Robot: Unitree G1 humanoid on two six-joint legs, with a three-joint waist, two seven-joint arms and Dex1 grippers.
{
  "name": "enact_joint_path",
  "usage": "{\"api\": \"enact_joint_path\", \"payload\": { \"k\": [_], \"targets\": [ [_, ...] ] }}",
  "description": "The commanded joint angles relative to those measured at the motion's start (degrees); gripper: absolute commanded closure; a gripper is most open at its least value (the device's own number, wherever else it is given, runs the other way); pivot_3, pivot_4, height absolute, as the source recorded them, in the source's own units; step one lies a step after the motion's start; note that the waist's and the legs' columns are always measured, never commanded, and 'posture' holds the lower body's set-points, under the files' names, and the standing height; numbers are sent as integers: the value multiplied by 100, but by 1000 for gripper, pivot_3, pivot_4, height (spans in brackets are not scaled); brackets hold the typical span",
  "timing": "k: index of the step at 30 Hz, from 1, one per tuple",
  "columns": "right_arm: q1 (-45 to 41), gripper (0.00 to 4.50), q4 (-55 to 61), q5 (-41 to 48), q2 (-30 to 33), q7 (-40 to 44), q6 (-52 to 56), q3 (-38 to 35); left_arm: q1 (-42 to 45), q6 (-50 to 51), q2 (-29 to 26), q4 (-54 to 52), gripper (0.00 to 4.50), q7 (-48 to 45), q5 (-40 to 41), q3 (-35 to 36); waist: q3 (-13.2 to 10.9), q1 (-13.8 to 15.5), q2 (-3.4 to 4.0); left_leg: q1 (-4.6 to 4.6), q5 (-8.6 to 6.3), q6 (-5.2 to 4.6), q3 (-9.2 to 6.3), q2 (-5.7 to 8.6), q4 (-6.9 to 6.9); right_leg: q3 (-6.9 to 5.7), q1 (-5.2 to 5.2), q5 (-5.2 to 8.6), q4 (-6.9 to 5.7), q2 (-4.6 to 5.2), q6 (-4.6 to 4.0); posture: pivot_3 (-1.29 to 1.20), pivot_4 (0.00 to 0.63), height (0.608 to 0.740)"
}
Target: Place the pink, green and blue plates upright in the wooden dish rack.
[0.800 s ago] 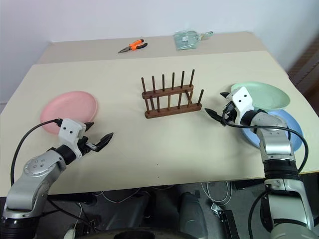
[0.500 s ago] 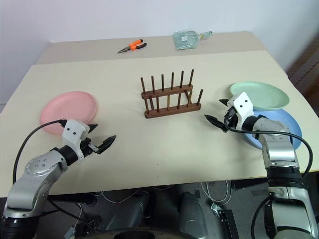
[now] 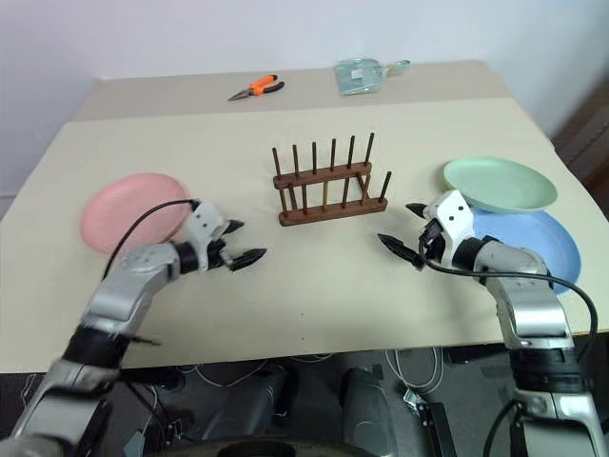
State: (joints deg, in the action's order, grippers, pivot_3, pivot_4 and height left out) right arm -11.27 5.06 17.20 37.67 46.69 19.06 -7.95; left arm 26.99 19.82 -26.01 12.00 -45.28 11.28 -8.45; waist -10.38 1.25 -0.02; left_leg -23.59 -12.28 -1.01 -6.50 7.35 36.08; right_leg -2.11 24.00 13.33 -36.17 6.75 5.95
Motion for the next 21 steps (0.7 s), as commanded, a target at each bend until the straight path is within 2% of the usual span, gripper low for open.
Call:
{"api": "enact_joint_path", "payload": {
  "k": [1, 6, 7, 10, 14, 15, 16, 21],
  "targets": [
    [218, 47, 787, 182, -115, -338, 249, -179, 628, -492, 286, 1142, 0, -528, -147, -235, 0, -40, 0, 0, 0, -1, 2, 1, -1, 0, 0, -1, 2, 2, 3, 0, 150, 729],
    [646, 47, 1628, 251, -284, -814, 667, -198, 1416, -1155, 686, 2673, 0, -936, -470, -419, 4, -31, -2, 0, -2, -6, 3, 2, 4, 1, -4, -5, 2, 3, 10, 0, 150, 729],
    [698, 15, 1742, 254, -310, -892, 732, -201, 1510, -1271, 747, 2886, 245, -978, -521, -423, 4, -36, -2, 0, -2, -6, 3, 2, 6, 0, -5, -5, 3, 3, 11, 0, 150, 729],
    [769, 0, 1938, 281, -343, -1062, 869, -216, 1693, -1516, 869, 3305, 1225, -999, -635, -387, 5, -31, -3, 0, -3, -7, 3, 3, 10, 0, -8, -7, 4, 3, 15, 0, 150, 729],
    [731, 0, 1942, 334, -282, -1111, 953, -242, 1698, -1617, 946, 3285, 3279, -1208, -639, -369, 5, -34, -4, 1, -4, -9, 3, 3, 9, 0, -10, -7, 5, 2, 16, 0, 150, 729],
    [731, 0, 1925, 335, -268, -1110, 954, -249, 1639, -1627, 924, 3198, 3630, -1296, -655, -395, 5, -36, -5, 1, -4, -10, 3, 4, 9, 0, -11, -7, 6, 2, 16, 0, 150, 729],
    [736, 0, 1904, 345, -245, -1099, 955, -274, 1548, -1630, 895, 3052, 3751, -1402, -656, -415, 6, -43, -5, 1, -4, -10, 2, 4, 10, 0, -10, -7, 5, 2, 16, 0, 150, 729],
    [976, 0, 1767, 302, -29, -948, 867, -478, 1020, -1582, 701, 1960, 3752, -1879, -574, -520, 6, -45, -4, 2, -4, -11, 3, 3, 6, 1, -9, -7, 5, 2, 16, 0, 150, 729]
  ]
}}
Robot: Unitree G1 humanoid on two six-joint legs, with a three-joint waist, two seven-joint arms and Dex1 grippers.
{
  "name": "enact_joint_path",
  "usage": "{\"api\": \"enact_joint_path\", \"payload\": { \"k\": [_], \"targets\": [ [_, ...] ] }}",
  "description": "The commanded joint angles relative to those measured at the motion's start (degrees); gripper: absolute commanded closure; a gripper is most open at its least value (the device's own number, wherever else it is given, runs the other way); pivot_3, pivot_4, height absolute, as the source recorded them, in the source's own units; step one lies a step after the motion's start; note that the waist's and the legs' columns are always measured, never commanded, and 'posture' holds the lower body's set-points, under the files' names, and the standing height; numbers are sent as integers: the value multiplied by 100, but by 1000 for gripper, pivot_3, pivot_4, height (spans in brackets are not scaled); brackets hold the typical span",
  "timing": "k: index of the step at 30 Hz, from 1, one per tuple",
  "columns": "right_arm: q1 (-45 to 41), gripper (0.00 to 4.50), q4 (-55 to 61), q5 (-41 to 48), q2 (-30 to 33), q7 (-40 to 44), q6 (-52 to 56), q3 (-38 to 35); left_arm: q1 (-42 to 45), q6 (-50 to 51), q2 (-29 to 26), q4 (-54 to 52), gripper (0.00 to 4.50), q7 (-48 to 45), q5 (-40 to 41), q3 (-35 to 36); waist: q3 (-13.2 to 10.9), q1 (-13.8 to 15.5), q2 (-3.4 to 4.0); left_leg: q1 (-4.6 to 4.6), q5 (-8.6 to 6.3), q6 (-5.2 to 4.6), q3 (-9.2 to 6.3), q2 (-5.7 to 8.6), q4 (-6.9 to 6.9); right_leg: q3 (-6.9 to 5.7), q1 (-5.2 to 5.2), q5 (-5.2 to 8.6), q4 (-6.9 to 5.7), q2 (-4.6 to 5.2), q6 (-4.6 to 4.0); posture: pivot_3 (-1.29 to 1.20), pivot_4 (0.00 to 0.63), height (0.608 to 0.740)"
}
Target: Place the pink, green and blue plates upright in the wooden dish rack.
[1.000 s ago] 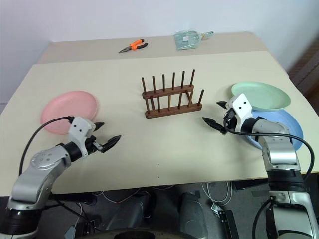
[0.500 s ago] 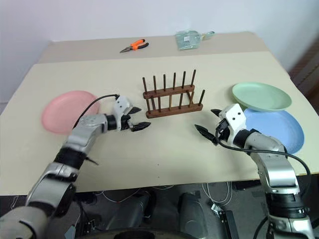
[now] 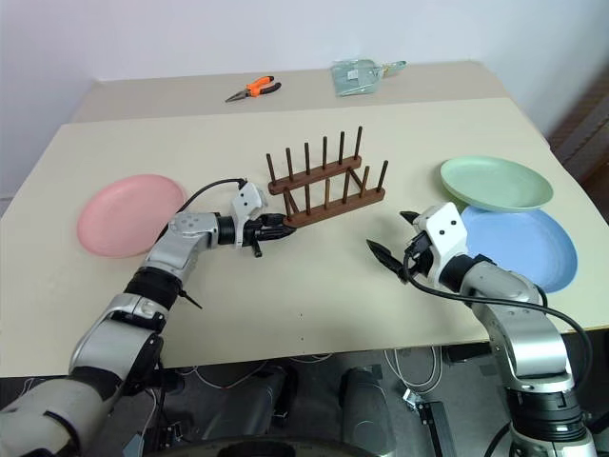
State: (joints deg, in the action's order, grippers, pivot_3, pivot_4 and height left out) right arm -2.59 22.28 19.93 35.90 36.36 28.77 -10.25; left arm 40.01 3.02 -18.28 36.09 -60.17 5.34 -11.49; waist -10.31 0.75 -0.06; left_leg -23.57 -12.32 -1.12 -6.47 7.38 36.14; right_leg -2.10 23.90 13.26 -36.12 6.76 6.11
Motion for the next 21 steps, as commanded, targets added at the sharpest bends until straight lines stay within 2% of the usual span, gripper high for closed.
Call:
{"api": "enact_joint_path", "payload": {
  "k": [1, 4, 8, 10, 12, 13, 14, 16, 18, 21],
  "targets": [
    [174, 0, 10, 17, 195, 110, -135, -302, -392, 116, -126, -699, 3752, -521, 34, -272, 0, 7, 0, 0, 0, 0, 0, 0, 1, 0, 0, 0, 0, 0, 0, 0, 150, 729],
    [337, 0, -137, -5, 363, 222, -231, -496, -564, 261, -246, -1257, 3752, -771, 41, -424, 0, 15, 0, 0, 0, 0, -1, 0, 2, 0, -3, 0, 1, 1, -1, 0, 150, 729],
    [600, 0, -195, -46, 453, 293, -352, -637, -644, 330, -368, -1455, 3752, -881, 27, -469, -1, 7, 0, 0, -1, -1, -1, -1, 4, 1, -5, 0, 2, 1, -1, 0, 150, 729],
    [764, 0, -237, -96, 508, 355, -405, -700, -633, 344, -485, -1340, 2700, -764, -142, -474, -1, 5, -1, 0, -1, -1, -1, -2, 2, 1, -3, 1, 2, -1, -1, 0, 150, 729],
    [894, 0, -266, -136, 552, 401, -456, -726, -679, 378, -623, -1301, 1868, -657, -255, -458, -1, 2, 0, 0, 0, -1, -1, -2, 1, 0, -3, 1, 2, -1, -1, 0, 150, 729],
    [944, 0, -273, -143, 573, 434, -470, -728, -729, 431, -705, -1333, 1284, -625, -262, -433, -1, -3, 0, 2, 0, -1, 0, -2, 2, 1, -3, 1, 1, 0, -1, 0, 150, 729],
    [1002, 259, -293, -159, 611, 507, -525, -711, -854, 537, -868, -1453, 776, -620, -263, -400, -1, -12, 0, 2, 0, -1, 0, -3, 3, 1, -4, 0, 1, 0, -1, 0, 150, 729],
    [1101, 905, -305, -170, 657, 623, -605, -668, -1194, 806, -1222, -1869, 758, -711, -144, -309, 1, -50, 1, 9, -1, -1, 4, -8, 0, 3, -6, 1, 0, -2, -1, 0, 150, 729],
    [1175, 1893, -269, -178, 663, 674, -651, -631, -1492, 1049, -1463, -2316, 758, -790, 52, -209, 4, -111, 2, 17, -2, 0, 6, -18, -10, 4, -9, 2, 2, -9, -3, 0, 150, 729],
    [1162, 3535, -416, -342, 672, 721, -803, -455, -2059, 1774, -1665, -3415, 1706, -762, 589, 32, 8, -166, 10, 18, -2, 1, 6, -22, -15, 9, -5, 3, 1, -12, -5, 0, 150, 729]
  ]
}}
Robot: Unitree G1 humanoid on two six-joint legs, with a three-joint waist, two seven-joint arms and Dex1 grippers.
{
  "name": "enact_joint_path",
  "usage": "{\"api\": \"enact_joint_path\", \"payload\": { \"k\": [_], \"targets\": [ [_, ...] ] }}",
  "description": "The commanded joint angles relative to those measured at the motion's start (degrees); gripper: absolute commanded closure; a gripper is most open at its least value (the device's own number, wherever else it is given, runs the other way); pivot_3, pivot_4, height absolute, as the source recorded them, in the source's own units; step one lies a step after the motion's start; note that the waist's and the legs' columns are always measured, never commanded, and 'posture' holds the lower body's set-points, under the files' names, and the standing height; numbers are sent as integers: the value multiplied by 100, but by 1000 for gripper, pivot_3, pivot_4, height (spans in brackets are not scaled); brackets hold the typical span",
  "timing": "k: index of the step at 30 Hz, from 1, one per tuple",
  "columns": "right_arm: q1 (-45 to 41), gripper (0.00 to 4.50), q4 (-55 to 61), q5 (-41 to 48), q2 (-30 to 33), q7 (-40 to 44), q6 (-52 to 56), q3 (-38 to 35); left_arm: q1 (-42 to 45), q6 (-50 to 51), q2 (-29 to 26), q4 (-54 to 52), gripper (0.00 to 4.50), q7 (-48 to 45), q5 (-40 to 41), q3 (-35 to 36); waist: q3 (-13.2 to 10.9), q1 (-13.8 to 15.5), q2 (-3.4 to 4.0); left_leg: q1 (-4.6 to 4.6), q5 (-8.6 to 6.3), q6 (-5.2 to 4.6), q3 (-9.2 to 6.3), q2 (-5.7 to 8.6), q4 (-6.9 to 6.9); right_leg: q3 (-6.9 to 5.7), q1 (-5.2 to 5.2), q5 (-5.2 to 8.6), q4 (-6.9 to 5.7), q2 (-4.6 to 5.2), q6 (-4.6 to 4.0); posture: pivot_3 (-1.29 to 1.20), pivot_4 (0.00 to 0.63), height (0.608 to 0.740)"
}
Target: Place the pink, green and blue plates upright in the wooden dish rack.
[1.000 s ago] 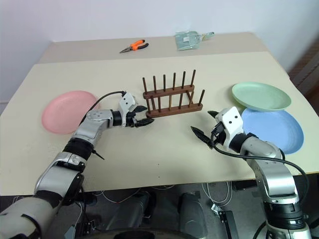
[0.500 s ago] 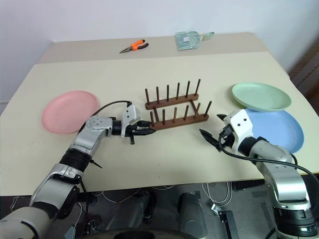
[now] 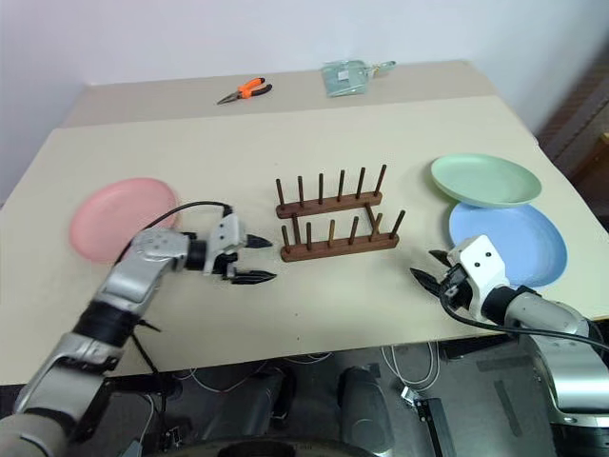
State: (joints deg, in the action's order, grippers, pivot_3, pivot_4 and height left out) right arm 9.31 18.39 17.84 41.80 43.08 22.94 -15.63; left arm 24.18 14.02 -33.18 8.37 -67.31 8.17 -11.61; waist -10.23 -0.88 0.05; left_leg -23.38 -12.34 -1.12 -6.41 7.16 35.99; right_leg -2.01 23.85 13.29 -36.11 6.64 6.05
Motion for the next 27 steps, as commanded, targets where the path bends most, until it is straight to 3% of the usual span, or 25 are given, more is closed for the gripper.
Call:
{"api": "enact_joint_path", "payload": {
  "k": [1, 2, 4, 10, 17, 27],
  "targets": [
    [-42, 4030, -68, -165, 75, 67, -248, 128, -609, 860, -207, -948, 2142, -36, 421, 55, 0, 4, 0, 0, 0, 0, 1, 0, 0, 1, 0, 0, 0, 0, 0, 0, 150, 729],
    [-81, 4500, -139, -227, 64, 77, -297, 210, -694, 1080, -137, -1254, 2596, 70, 502, 9, 0, 25, 0, -1, -1, 0, 1, 0, 0, 1, 0, 1, 1, 1, -1, 0, 150, 729],
    [-161, 4500, -278, -380, 34, 46, -401, 374, -759, 1441, 64, -1655, 3564, 359, 554, -125, -1, 98, 1, -4, -1, -1, 1, 4, 6, 2, -3, 6, 3, 4, -9, 0, 150, 729],
    [-676, 4500, -780, -876, -162, -248, -559, 974, -667, 1611, 876, -1580, 3564, 1543, -186, -860, -1, 225, -4, 1, -8, 5, 3, 12, 19, 2, -23, 9, 13, 11, -15, 0, 150, 729],
    [-1883, 4500, -1715, -1632, -664, -972, -644, 1605, -218, 1427, 1596, -425, 3564, 2911, -654, -639, 10, 258, -17, 26, -11, 11, 2, 9, 22, 1, -45, 20, 9, 5, 3, 0, 150, 729],
    [-2578, 4500, -2255, -1799, -880, -1067, -762, 1762, 63, 1134, 1752, 157, 3564, 3509, -574, -292, 13, 213, -20, 31, -3, 1, 2, 9, 19, 1, -44, -5, 5, -2, -1, 0, 150, 729]
  ]
}}
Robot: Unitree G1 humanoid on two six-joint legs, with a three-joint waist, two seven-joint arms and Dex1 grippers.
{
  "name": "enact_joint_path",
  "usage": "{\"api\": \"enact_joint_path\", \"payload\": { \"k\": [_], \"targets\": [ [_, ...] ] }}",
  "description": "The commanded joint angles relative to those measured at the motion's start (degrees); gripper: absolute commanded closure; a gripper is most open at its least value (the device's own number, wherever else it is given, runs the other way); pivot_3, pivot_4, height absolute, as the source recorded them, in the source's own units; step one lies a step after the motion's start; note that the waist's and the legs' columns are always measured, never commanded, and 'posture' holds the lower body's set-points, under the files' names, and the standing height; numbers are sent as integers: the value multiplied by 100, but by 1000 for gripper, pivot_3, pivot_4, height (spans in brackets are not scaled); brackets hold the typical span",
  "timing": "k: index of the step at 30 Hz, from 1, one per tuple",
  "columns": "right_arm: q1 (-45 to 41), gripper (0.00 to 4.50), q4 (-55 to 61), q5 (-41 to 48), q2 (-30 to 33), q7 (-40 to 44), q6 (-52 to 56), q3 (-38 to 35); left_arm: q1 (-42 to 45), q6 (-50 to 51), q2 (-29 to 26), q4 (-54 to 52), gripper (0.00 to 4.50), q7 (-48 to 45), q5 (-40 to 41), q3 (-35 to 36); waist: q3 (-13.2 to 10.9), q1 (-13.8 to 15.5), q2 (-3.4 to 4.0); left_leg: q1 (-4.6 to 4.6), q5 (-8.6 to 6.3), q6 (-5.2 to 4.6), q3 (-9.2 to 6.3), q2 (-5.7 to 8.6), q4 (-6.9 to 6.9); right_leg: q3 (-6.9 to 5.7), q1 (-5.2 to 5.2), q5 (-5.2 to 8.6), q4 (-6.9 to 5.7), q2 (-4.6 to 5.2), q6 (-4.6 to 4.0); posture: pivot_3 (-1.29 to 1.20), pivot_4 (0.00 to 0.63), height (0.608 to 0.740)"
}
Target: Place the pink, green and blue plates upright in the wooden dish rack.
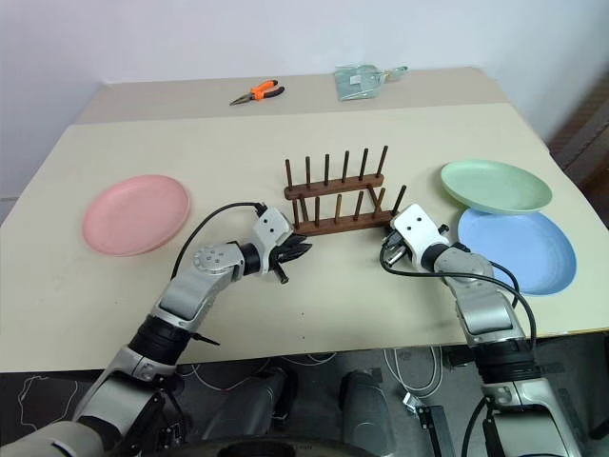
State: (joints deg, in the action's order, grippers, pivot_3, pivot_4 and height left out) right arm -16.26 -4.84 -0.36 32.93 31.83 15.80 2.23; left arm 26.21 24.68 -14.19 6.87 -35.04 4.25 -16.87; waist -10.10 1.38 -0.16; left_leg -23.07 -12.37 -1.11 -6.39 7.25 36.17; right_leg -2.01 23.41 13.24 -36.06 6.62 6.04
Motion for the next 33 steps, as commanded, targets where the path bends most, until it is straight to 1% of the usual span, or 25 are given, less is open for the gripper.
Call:
{"api": "enact_joint_path", "payload": {
  "k": [1, 3, 4, 6, 7, 8, 9, 10, 11, 13, 14, 15, 17, 19, 21, 24, 26, 29, 31, 33],
  "targets": [
    [2, 4255, 125, 85, 14, 120, -29, -58, -153, 84, -162, 311, 3595, 340, -163, 307, 0, -39, 0, 0, 0, 0, 0, 0, 0, 0, 0, 0, 0, 0, 0, 0, 150, 729],
    [93, 3626, 304, 178, 60, 237, 7, -107, -240, 113, -236, 166, 3602, 270, -70, 389, 0, -75, 0, -1, 0, 0, -1, 0, 0, 0, 0, 0, 0, 0, 0, 0, 150, 729],
    [165, 3229, 446, 218, 92, 304, 26, -123, -333, 132, -311, -21, 3351, 161, -26, 393, 0, -92, 0, 0, 0, 0, -1, -1, -2, 0, 1, 0, 0, -1, 0, 0, 150, 729],
    [345, 2190, 891, 328, 169, 485, 78, -146, -572, 301, -523, -538, 2754, 85, 10, 463, 0, -125, 0, -1, -1, 1, 0, -6, -8, 0, 6, 0, 0, -6, 0, 0, 150, 729],
    [405, 1621, 1044, 364, 192, 539, 108, -153, -649, 381, -590, -709, 2244, 91, 23, 497, 0, -140, 0, -1, -2, 3, 0, -9, -15, 1, 11, 1, -1, -8, -1, 0, 150, 729],
    [467, 1149, 1238, 417, 218, 614, 118, -159, -767, 480, -671, -972, 1766, 71, 127, 622, 0, -151, 1, -2, -4, 6, 0, -11, -17, 3, 14, 1, -1, -11, -2, 0, 150, 729],
    [515, 661, 1459, 511, 237, 687, 162, -187, -939, 642, -741, -1344, 1293, 80, 367, 943, -1, -163, 2, -4, -4, 7, -2, -12, -17, 3, 17, 2, -2, -12, -3, 0, 150, 729],
    [547, 176, 1613, 579, 250, 734, 201, -210, -1060, 766, -790, -1610, 1274, 93, 544, 1173, -2, -193, 3, -7, -4, 7, -1, -12, -17, 3, 20, 2, -1, -12, -2, 0, 150, 729],
    [563, 74, 1733, 593, 281, 775, 194, -208, -1163, 867, -815, -1841, 1274, 251, 667, 1530, -4, -207, 2, -17, -5, 7, -1, -13, -16, 6, 29, 2, -1, -12, -2, 0, 150, 729],
    [543, 74, 1791, 624, 303, 860, 208, -181, -1181, 1133, -790, -1937, 1274, 811, 784, 2312, -8, -193, -2, -34, -4, 6, -1, -13, -11, 7, 49, 1, -4, -13, -2, 0, 150, 729],
    [514, 23, 1798, 671, 312, 935, 257, -154, -1151, 1172, -797, -1935, 1094, 1148, 761, 2699, -9, -180, -6, -37, -4, 7, -2, -13, -8, 7, 52, 1, -5, -14, -2, 0, 150, 729],
    [484, 0, 1798, 728, 313, 1014, 318, -134, -1092, 1261, -793, -1902, 804, 1471, 734, 3023, -10, -173, -6, -37, -3, 8, -4, -14, -6, 7, 53, 1, -7, -16, -1, 0, 150, 729],
    [429, 0, 1816, 839, 321, 1201, 391, -66, -905, 1444, -836, -1731, 60, 2270, 527, 3663, -12, -148, -10, -37, -3, 10, -4, -13, -4, 7, 51, 1, -7, -16, -1, 0, 150, 729],
    [373, 0, 1832, 876, 308, 1323, 421, 4, -646, 1742, -845, -1610, 60, 3118, 342, 4295, -13, -100, -11, -37, -3, 10, -3, -11, -6, 7, 51, 1, -5, -15, -1, 0, 150, 729],
    [308, 0, 1819, 913, 291, 1415, 468, 70, -396, 2052, -732, -1641, 60, 3783, 371, 4927, -14, -67, -14, -38, -3, 11, -1, -10, -7, 7, 53, 0, -4, -15, -1, 0, 150, 729],
    [203, 0, 1770, 921, 260, 1496, 472, 174, -236, 2424, -646, -1563, 60, 4351, 491, 5706, -14, -58, -16, -38, -10, 22, -2, -7, -8, 6, 53, 0, -3, -14, 0, 0, 150, 729],
    [149, 0, 1732, 911, 265, 1557, 432, 234, -191, 2770, -503, -1517, 60, 4543, 711, 6152, -14, -54, -16, -39, -11, 25, 0, -5, -7, 6, 53, 0, -4, -14, 1, 0, 150, 729],
    [100, 0, 1704, 887, 247, 1568, 385, 235, -43, 3624, -56, -1661, 60, 4420, 1598, 6875, -14, -31, -23, -38, -11, 27, -1, -5, -1, 5, 49, -1, -5, -15, 2, 0, 150, 729],
    [94, 0, 1713, 887, 245, 1576, 353, 228, -3, 3998, 124, -1760, 60, 4343, 1958, 7089, -23, -27, -45, -38, -11, 28, -3, -4, 4, 3, 44, -3, -5, -14, 6, 0, 150, 729],
    [113, 0, 1746, 894, 248, 1576, 318, 233, 4, 4194, 267, -1815, 591, 4299, 2195, 7147, -23, -27, -50, -38, -9, 32, -6, -5, 4, 1, 41, -3, -6, -15, 6, 0, 150, 729]
  ]
}}
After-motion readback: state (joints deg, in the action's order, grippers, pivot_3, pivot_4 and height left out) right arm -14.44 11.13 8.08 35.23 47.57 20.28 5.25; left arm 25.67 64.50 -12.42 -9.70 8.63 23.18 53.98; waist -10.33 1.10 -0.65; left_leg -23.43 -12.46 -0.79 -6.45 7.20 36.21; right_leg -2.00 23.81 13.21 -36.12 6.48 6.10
